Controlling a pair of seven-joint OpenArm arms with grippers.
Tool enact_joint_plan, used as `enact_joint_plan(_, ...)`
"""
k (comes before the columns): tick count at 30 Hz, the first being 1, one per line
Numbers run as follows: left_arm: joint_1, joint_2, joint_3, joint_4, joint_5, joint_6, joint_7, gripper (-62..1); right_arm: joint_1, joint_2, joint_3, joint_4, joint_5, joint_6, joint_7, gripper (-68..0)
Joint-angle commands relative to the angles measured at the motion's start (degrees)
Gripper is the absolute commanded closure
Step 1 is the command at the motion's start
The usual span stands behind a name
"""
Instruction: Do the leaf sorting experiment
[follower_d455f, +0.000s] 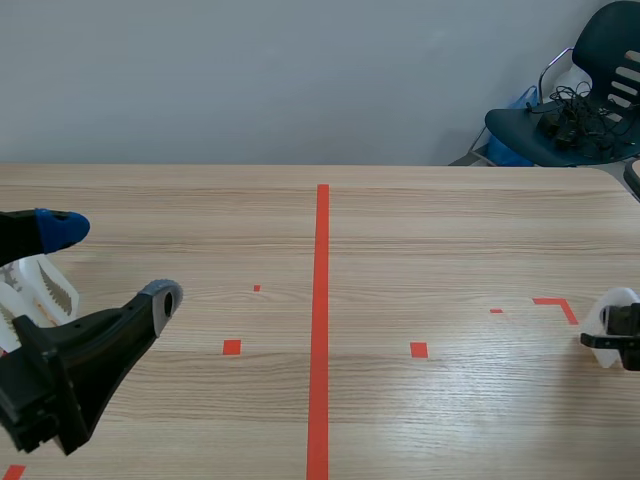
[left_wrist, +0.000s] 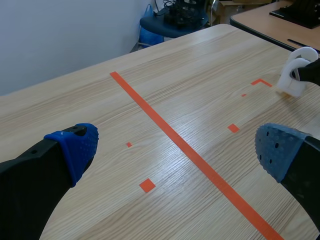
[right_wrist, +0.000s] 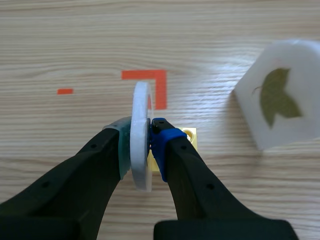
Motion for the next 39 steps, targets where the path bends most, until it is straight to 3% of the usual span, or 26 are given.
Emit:
enact_joint_plan(1, 0.1, 0.4, -0.2, 0.6, -0.3, -0.1, -1.0, -62.3, 1.5, 2.9, 0.2, 1.5, -0.8, -0.1, 2.0, -6.1)
enact_joint_plan(5, 0.1, 0.4, -0.2, 0.6, -0.3, -0.1, -1.0, -62.3, 2.6, 4.1, 0.2, -1.0, -2.0, -2.6, 3.9, -6.2)
enact_joint_plan(8, 0.1, 0.4, -0.2, 0.6, -0.3, -0.1, -1.0, -62.3, 3.0, 4.4, 0.2, -4.1, -2.0, -2.6, 6.4, -6.3)
enact_joint_plan(14, 0.1, 0.4, -0.2, 0.5, -0.3, -0.1, -1.0, -62.3, 3.3, 4.4, 0.2, -5.3, -2.4, -2.6, 6.6, -7.0)
enact_joint_plan(21, 0.1, 0.4, -0.2, 0.5, -0.3, -0.1, -1.0, -62.3, 3.3, 4.6, 0.2, -5.3, -2.4, -2.2, 6.2, -28.3)
enact_joint_plan(24, 0.1, 0.4, -0.2, 0.5, -0.3, -0.1, -1.0, -62.3, 3.3, 5.6, 0.5, -4.0, -2.3, 0.5, 6.1, -35.6)
enact_joint_plan(27, 0.1, 0.4, -0.2, 0.5, -0.4, -0.1, -1.0, -62.3, 3.3, 7.3, 2.0, 0.5, 1.9, 4.2, 3.3, -43.6)
enact_joint_plan(34, 0.1, 0.4, -0.2, 0.5, -0.4, -0.1, -1.0, -62.3, 3.2, 12.0, 4.1, 17.7, 14.8, 4.1, -9.4, -55.1)
enact_joint_plan(36, 0.1, 0.4, -0.2, 0.5, -0.4, -0.1, -1.0, -62.3, 3.1, 13.6, 3.4, 22.5, 19.8, 3.7, -14.0, -56.2)
enact_joint_plan(39, 0.1, 0.4, -0.2, 0.5, -0.4, -0.1, -1.0, -62.3, 2.4, 15.5, 1.2, 28.7, 22.7, 3.1, -19.7, -56.6)
